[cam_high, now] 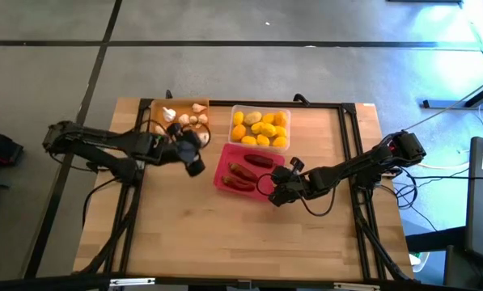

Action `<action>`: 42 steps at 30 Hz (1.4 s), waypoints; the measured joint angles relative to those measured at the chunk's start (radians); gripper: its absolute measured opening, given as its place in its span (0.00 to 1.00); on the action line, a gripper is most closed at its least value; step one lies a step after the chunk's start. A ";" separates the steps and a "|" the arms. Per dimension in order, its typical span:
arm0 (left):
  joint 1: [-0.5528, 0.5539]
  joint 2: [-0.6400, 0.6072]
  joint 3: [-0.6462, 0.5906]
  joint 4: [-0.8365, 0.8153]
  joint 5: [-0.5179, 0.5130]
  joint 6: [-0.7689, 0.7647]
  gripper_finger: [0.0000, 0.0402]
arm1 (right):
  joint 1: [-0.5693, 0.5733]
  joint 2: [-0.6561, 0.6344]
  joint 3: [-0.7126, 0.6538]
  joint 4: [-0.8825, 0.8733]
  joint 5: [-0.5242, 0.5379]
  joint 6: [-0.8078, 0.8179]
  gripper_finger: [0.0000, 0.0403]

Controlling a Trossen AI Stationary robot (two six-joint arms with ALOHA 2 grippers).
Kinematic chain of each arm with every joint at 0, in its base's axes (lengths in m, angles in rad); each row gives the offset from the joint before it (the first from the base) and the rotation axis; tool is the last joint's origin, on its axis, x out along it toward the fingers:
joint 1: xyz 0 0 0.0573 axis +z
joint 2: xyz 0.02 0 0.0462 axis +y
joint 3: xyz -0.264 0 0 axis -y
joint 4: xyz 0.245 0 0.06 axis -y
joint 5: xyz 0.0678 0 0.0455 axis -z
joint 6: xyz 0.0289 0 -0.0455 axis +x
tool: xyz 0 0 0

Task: Sort produce into baskets
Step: Put the white garlic in the orange bin

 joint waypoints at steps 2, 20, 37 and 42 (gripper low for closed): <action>0.058 0.000 0.000 0.022 -0.016 0.045 0.10 | 0.000 0.000 0.000 0.000 0.000 0.000 0.18; 0.625 0.013 -0.004 0.081 -0.018 0.126 0.10 | 0.000 0.000 0.000 0.001 -0.019 0.002 0.18; 0.848 0.192 -0.163 0.214 0.220 0.076 0.10 | -0.001 0.000 0.000 0.001 -0.019 0.002 0.18; 0.868 0.249 -0.163 0.214 0.222 0.055 0.10 | -0.001 0.000 0.000 0.001 -0.020 0.002 0.18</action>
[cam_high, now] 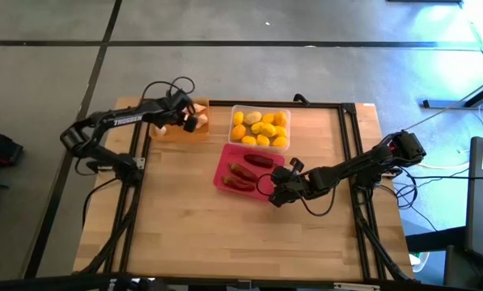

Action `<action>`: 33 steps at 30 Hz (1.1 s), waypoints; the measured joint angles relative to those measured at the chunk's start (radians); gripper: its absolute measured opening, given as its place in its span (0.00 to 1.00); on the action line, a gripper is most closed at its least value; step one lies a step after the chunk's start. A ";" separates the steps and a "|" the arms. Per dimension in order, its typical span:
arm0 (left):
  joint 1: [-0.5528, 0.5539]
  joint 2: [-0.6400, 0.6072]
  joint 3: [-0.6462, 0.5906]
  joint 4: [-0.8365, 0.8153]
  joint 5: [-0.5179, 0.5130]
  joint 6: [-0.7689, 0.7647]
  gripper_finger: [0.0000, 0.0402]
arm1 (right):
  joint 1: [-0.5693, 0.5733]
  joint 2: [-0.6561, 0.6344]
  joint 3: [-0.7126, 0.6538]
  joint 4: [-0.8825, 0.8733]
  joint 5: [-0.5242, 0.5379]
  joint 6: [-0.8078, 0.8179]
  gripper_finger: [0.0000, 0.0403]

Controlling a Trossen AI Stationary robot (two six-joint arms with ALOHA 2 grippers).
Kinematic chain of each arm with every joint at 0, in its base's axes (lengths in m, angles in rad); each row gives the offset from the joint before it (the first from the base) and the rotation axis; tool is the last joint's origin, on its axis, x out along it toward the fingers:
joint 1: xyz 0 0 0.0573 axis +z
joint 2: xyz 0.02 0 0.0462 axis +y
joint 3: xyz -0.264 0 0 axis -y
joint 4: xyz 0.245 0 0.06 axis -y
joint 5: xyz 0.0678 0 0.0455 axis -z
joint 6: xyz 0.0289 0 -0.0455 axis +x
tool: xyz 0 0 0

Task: Sort produce into baskets
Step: Put the white garlic in the orange bin, then return to Home Position

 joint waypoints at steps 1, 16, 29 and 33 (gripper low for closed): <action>0.002 0.010 0.000 -0.001 0.002 0.000 0.10 | 0.000 0.000 0.000 0.000 -0.004 0.000 0.18; 0.038 0.124 0.000 -0.073 0.011 0.005 0.16 | 0.000 0.000 0.000 0.000 -0.005 0.000 0.18; 0.009 0.018 0.071 -0.168 0.017 0.110 0.42 | 0.000 0.000 0.000 0.000 -0.006 -0.002 0.18; -0.040 -0.066 0.106 -0.216 0.017 0.114 0.42 | 0.000 0.000 0.000 -0.001 -0.008 -0.002 0.18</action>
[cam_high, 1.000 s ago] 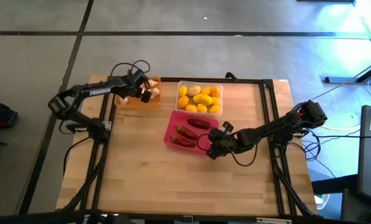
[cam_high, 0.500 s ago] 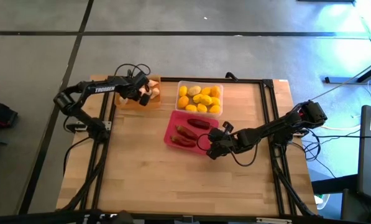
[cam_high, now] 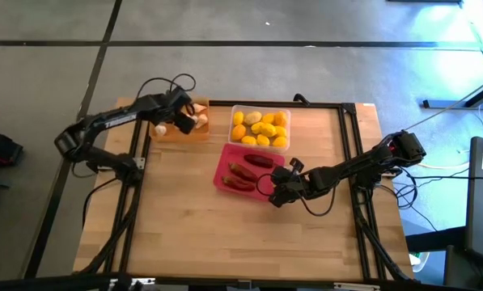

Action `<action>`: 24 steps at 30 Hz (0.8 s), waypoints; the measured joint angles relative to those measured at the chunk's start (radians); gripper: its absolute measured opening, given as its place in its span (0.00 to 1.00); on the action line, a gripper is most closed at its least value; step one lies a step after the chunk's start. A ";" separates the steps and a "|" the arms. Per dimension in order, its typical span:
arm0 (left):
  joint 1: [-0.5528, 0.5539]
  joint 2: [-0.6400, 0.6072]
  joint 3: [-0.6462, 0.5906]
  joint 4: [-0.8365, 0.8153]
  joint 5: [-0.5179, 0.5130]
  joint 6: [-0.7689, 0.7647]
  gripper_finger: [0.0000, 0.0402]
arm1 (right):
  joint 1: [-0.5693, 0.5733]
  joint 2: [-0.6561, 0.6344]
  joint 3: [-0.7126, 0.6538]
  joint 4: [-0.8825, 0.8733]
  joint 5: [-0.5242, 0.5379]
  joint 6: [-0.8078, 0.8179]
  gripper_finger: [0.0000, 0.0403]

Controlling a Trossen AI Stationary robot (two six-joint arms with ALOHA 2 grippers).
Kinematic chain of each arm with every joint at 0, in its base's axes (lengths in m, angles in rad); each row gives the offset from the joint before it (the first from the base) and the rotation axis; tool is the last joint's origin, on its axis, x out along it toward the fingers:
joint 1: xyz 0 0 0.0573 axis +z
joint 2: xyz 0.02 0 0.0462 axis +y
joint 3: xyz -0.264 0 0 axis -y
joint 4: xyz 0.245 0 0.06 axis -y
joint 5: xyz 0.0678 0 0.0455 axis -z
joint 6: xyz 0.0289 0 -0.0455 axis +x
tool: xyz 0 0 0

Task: Sort produce into baskets
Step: Return to Home Position

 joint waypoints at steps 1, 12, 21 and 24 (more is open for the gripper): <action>-0.020 -0.025 0.003 -0.004 0.006 0.001 0.42 | 0.000 0.000 0.000 0.000 -0.008 0.000 0.18; -0.346 -0.261 -0.006 0.032 0.062 -0.004 0.42 | 0.000 0.000 0.000 -0.001 -0.032 -0.009 0.18; -0.627 -0.443 -0.210 0.279 0.062 0.018 0.42 | 0.000 -0.055 0.000 -0.002 -0.040 -0.110 0.18; -0.688 -0.492 -0.301 0.398 0.062 0.005 0.42 | 0.000 -0.110 0.000 -0.005 -0.048 -0.152 0.18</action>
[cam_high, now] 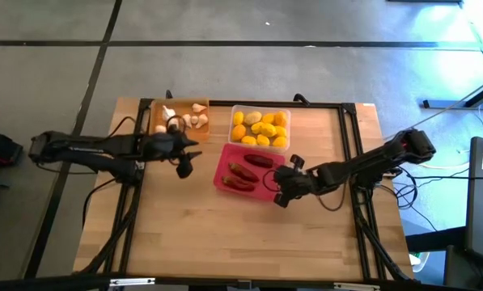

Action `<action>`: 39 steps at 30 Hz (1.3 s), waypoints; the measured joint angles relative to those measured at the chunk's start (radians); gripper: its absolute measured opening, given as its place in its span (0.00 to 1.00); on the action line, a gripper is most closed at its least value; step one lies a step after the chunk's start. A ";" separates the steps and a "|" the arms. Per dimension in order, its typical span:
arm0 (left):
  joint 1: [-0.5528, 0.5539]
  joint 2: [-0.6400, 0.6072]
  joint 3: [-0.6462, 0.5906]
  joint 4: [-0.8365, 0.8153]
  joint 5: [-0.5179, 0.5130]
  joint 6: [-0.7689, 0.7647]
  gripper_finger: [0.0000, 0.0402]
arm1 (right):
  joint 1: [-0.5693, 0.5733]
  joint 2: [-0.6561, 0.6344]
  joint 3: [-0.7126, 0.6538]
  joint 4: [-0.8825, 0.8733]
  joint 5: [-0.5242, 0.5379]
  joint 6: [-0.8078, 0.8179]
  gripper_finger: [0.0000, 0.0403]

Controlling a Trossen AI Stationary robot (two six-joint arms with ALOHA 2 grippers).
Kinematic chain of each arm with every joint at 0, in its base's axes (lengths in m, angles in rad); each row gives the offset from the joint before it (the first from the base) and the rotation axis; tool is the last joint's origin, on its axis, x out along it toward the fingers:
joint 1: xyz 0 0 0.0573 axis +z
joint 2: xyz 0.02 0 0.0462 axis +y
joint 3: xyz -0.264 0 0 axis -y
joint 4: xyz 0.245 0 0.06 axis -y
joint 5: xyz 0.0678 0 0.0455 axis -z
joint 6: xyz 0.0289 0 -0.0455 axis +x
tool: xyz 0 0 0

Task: Sort produce into baskets
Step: Return to Home Position

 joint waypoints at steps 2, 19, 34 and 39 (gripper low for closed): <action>-0.033 -0.028 -0.058 0.075 0.001 -0.012 0.42 | 0.000 -0.038 0.001 0.003 -0.011 -0.035 0.18; -0.169 -0.067 -0.214 0.283 0.009 -0.025 0.42 | -0.064 -0.357 -0.230 0.256 -0.344 -0.265 0.01; -0.171 -0.067 -0.217 0.282 0.009 -0.197 0.42 | -0.269 -0.623 -0.576 0.617 -0.516 -0.246 0.02; -0.171 -0.067 -0.217 0.296 0.009 -0.139 0.42 | -0.269 -0.618 -0.576 0.625 -0.497 -0.246 0.02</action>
